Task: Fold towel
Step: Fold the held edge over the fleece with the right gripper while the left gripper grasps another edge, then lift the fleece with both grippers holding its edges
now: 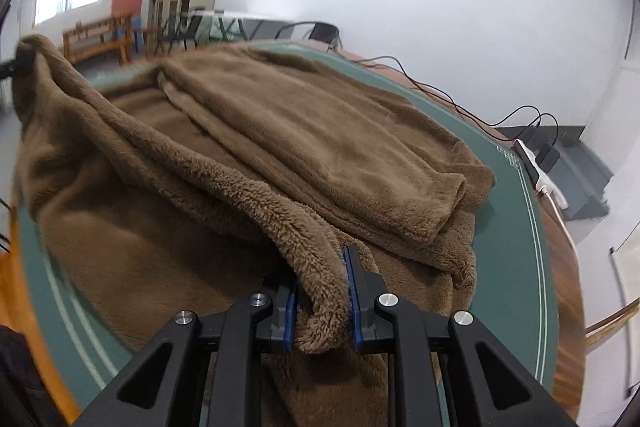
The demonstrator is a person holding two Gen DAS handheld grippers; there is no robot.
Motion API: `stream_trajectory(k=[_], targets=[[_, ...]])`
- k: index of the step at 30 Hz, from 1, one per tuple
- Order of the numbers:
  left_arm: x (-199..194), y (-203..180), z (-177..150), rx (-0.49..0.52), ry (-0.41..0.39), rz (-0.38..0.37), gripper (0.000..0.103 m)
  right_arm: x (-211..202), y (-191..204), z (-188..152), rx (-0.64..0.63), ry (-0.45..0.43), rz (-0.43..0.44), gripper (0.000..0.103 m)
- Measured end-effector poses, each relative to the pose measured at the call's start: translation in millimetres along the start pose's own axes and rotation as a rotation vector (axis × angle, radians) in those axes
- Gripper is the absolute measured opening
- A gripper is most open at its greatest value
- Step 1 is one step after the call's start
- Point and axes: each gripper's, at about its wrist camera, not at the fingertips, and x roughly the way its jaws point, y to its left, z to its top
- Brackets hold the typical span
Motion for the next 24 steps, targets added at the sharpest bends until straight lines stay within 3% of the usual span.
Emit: stream_trajectory(k=[4, 13, 19, 24], targets=[[-2, -3, 27, -0.005, -0.034, -0.015, 0.018, -30, -16, 4, 0.073, -0.076, 0.008, 0.02], [8, -9, 100, -0.007, -0.109, 0.001, 0.018, -92, -38, 38, 0.129, -0.276, -0.072, 0.02], [30, -12, 159, 0.043, -0.177, 0.049, 0.018, -107, -58, 77, 0.15, -0.37, -0.147, 0.02], [69, 2, 193, 0.039, -0.183, 0.092, 0.018, -89, -77, 113, 0.156, -0.385, -0.221, 0.02]])
